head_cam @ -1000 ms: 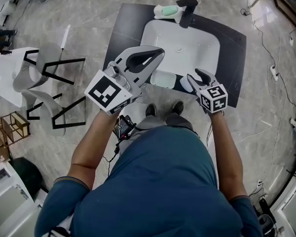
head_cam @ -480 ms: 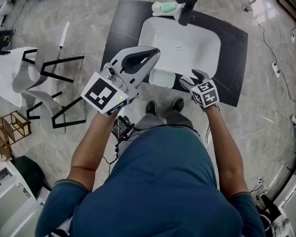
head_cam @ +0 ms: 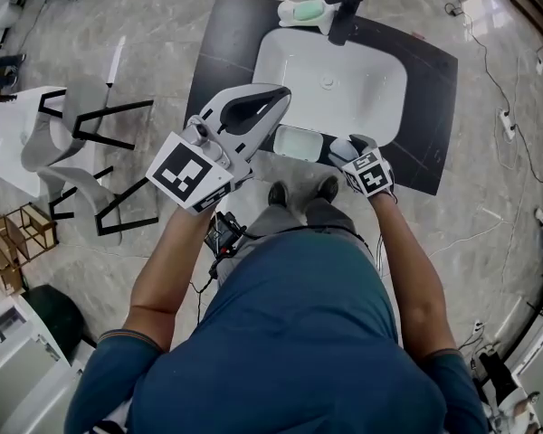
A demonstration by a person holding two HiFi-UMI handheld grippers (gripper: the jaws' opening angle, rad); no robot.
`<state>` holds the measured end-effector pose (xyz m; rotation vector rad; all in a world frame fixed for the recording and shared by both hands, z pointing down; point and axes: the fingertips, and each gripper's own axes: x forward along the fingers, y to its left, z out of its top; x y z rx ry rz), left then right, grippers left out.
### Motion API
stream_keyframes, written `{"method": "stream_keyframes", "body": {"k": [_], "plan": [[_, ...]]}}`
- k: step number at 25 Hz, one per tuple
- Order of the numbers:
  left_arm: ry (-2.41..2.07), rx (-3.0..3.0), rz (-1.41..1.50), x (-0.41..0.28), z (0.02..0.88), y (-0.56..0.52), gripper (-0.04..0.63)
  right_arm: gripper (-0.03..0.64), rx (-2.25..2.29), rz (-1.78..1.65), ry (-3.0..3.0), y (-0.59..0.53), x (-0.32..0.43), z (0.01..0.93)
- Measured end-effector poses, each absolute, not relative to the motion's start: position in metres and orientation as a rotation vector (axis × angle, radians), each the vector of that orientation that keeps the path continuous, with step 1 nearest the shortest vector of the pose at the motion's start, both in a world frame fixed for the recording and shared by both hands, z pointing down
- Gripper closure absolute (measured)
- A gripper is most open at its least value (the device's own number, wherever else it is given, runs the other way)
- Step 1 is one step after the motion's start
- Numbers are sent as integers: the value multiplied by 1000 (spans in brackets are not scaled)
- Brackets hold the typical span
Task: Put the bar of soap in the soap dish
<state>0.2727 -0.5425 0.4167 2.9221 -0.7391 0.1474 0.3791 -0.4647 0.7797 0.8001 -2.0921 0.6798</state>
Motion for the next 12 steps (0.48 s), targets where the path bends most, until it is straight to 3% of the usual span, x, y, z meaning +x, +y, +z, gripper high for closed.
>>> {"method": "stream_keyframes", "body": {"k": [12], "plan": [[-720,2928,149,267,418,-549,594,331,827,617,-2045,-464,382,782]]}}
